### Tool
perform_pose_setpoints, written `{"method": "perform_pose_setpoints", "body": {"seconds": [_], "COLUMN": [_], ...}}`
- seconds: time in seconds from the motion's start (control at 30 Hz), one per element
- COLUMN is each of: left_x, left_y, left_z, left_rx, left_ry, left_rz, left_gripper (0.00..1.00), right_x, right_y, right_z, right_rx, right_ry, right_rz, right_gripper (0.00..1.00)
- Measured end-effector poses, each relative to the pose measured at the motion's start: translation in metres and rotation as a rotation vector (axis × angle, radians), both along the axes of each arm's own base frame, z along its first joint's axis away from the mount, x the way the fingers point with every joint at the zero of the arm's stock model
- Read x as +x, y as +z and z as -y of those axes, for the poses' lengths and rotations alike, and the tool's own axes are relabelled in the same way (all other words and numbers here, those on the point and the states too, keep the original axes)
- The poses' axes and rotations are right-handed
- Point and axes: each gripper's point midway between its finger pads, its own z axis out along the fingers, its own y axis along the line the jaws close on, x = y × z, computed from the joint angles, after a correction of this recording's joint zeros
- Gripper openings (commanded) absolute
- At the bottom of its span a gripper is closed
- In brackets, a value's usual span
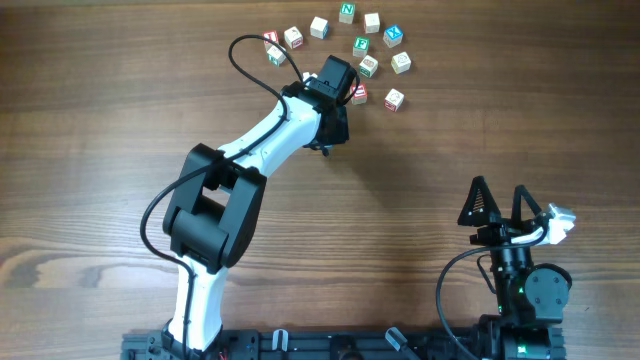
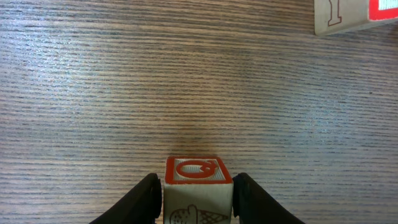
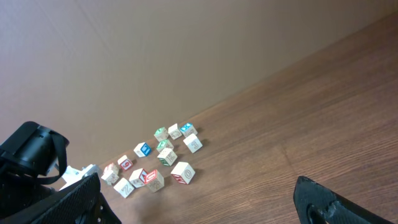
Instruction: Form a circle
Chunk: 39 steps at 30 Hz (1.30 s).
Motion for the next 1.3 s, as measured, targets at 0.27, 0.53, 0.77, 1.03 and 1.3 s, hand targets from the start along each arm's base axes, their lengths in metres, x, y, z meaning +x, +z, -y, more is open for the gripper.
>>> {"method": "perform_pose_setpoints", "body": {"seconds": [0.27, 0.53, 0.77, 1.03, 1.3], "left_x": [-0.0003, -0.0046, -0.0056, -0.0051, -0.0037], "left_y": [-0.0001, -0.0015, -0.0019, -0.0017, -0.0012], "left_z": [0.0, -0.0017, -0.0024, -0.0021, -0.0012], "left_rx": [0.003, 0.01, 0.014, 0.015, 0.017], "left_ry": [-0.012, -0.016, -0.019, -0.026, -0.044], "left_rz": [0.0, -0.019, -0.023, -0.02, -0.012], "left_gripper": [0.47, 0.38, 0.34, 0.33, 0.3], "right_x": [0.0, 0.0, 0.0, 0.0, 0.0], "right_y": [0.0, 0.0, 0.0002, 0.0002, 0.0], "right_z": [0.0, 0.0, 0.0, 0.0, 0.0], "right_rx": [0.0, 0.0, 0.0, 0.0, 0.0], "right_ry": [0.0, 0.0, 0.0, 0.0, 0.0], "right_rz": [0.0, 0.0, 0.0, 0.0, 0.0], "right_gripper": [1.0, 1.0, 1.0, 1.0, 1.0]}}
